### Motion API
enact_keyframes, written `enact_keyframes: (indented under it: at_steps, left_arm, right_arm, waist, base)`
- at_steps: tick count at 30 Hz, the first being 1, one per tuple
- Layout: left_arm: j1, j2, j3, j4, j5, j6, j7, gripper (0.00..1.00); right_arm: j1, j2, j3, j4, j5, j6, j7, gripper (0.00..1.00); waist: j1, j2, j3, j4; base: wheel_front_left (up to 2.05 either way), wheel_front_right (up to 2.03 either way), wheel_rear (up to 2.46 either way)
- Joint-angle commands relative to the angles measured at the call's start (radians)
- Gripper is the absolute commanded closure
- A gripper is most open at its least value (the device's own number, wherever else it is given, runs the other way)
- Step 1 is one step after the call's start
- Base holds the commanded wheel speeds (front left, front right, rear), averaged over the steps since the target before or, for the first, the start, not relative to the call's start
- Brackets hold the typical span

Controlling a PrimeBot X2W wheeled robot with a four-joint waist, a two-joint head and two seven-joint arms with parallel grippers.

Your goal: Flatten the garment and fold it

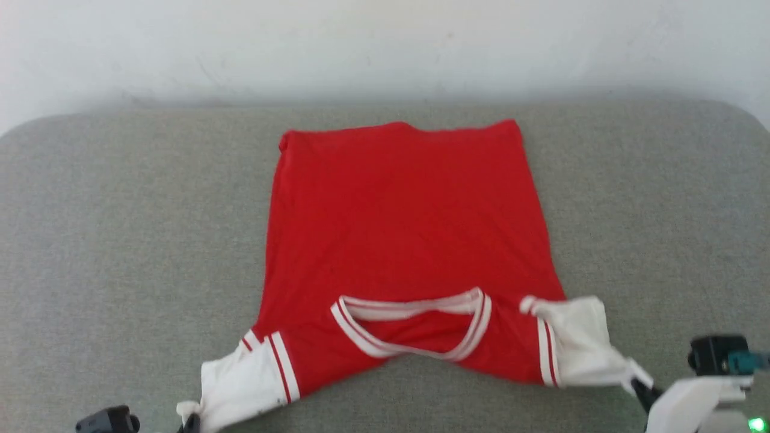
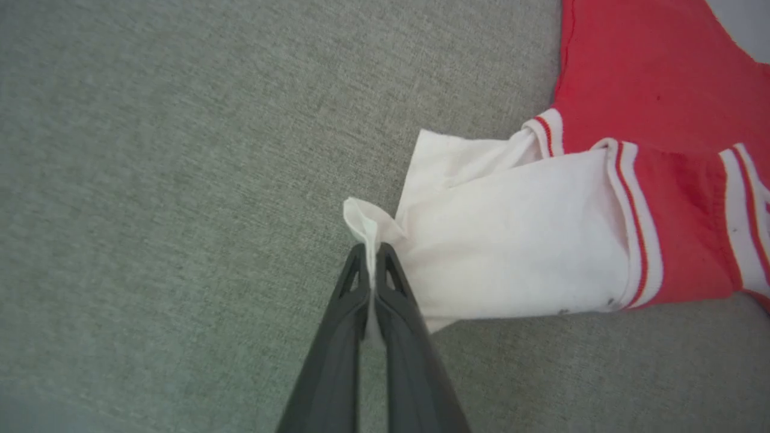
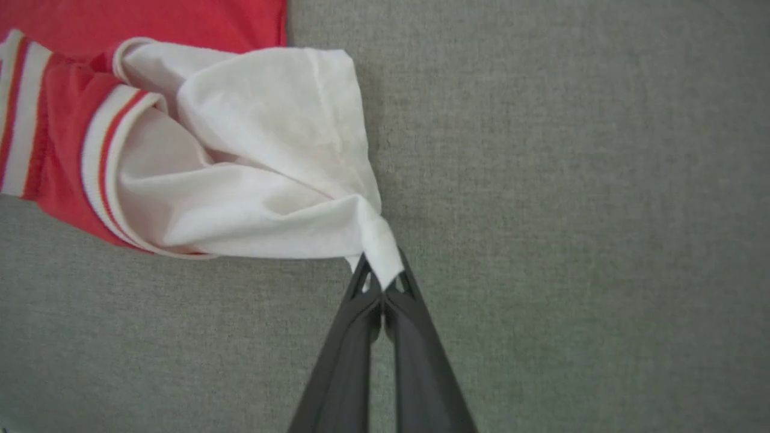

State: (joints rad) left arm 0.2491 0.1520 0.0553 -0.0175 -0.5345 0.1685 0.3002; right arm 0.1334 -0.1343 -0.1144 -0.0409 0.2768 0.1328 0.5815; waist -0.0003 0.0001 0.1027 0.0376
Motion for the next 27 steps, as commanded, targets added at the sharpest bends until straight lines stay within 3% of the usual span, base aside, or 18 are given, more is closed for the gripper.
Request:
enact_keyframes:
  at_steps: [1,5,10,11,12,19,27]
  left_arm:
    - [0.016,0.001,0.002,0.005,0.011,0.008,-0.002,1.00]
    - [0.035,-0.001,0.003,0.011,0.017,0.015,-0.016,1.00]
    - [0.028,-0.006,-0.005,0.011,0.022,0.008,-0.049,1.00]
    - [0.025,-0.008,-0.006,0.010,0.020,0.005,-0.054,1.00]
    - [0.022,-0.009,-0.007,0.008,0.019,0.002,-0.059,1.00]
    - [0.021,-0.003,-0.027,-0.023,0.022,-0.019,-0.071,1.00]
    - [-0.011,-0.004,-0.066,-0.057,0.033,-0.034,-0.071,1.00]
  right_arm:
    - [0.024,0.018,-0.019,-0.005,-0.011,-0.002,0.011,1.00]
    - [0.087,0.069,-0.066,0.000,-0.020,-0.002,0.060,1.00]
    - [0.107,0.082,-0.060,0.039,0.006,-0.002,0.069,1.00]
    - [0.105,0.083,-0.054,0.047,0.011,-0.002,0.057,0.59]
    - [0.104,0.083,-0.048,0.056,0.019,-0.002,0.044,0.00]
    - [0.091,0.084,-0.044,0.041,0.041,-0.002,-0.044,0.00]
    - [-0.084,0.083,-0.105,-0.007,-0.017,-0.002,-0.281,0.00]
  waist:
    - [0.0003,-0.0001,-0.025,0.013]
    - [0.0003,-0.0001,-0.034,0.014]
    - [0.0003,-0.0001,-0.045,0.013]
    - [0.0003,-0.0001,-0.048,0.013]
    - [0.0003,-0.0001,-0.052,0.015]
    - [0.0003,-0.0001,-0.067,0.035]
    - [0.0003,-0.0001,-0.043,0.089]
  base:
    - [0.00,0.00,0.00]
    - [0.00,0.00,0.00]
    - [0.00,0.00,0.00]
    - [0.00,0.00,0.00]
    - [0.00,0.00,0.00]
    - [0.00,0.00,0.00]
    - [0.00,0.00,0.00]
